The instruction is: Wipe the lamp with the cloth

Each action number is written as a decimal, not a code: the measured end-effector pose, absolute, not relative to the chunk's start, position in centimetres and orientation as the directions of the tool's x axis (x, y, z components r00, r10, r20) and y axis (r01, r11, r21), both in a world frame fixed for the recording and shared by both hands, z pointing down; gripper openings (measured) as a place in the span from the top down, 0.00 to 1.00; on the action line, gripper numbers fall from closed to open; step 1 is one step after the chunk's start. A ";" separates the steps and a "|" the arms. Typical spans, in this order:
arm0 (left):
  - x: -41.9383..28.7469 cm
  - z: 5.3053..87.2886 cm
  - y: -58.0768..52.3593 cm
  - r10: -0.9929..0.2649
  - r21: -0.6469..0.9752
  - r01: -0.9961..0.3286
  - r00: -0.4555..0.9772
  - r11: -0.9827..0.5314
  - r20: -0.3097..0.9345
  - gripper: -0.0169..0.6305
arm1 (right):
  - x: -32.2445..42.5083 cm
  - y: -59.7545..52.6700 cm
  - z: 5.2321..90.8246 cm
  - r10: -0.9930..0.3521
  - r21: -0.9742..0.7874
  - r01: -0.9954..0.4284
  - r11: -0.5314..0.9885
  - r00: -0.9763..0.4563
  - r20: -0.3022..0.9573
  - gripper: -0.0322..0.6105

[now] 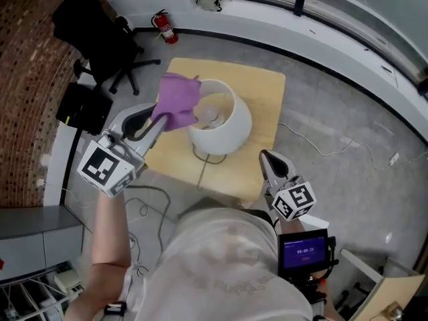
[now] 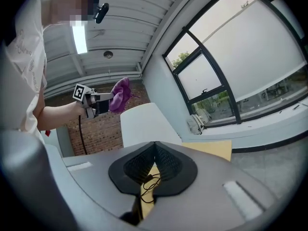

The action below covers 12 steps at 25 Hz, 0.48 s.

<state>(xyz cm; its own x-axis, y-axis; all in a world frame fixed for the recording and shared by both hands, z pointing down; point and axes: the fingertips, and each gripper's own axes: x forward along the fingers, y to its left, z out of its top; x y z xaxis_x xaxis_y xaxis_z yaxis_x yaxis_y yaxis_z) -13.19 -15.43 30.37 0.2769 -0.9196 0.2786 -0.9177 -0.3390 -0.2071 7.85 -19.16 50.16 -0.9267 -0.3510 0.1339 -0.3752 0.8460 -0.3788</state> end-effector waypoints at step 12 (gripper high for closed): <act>-20.7 37.0 -6.0 -0.944 -0.016 -0.966 0.247 -0.257 0.218 0.86 | 1.3 -12.0 45.9 -0.355 -0.229 -0.382 0.895 -0.923 0.151 0.93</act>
<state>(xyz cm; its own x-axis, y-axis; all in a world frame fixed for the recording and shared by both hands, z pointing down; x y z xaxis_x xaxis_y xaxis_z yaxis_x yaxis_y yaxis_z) -20.68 -6.04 37.02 0.2474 -0.9441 0.2179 -0.9663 -0.2568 -0.0155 1.33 -12.00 45.87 -0.9227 -0.3546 0.1511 -0.3817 0.8954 -0.2293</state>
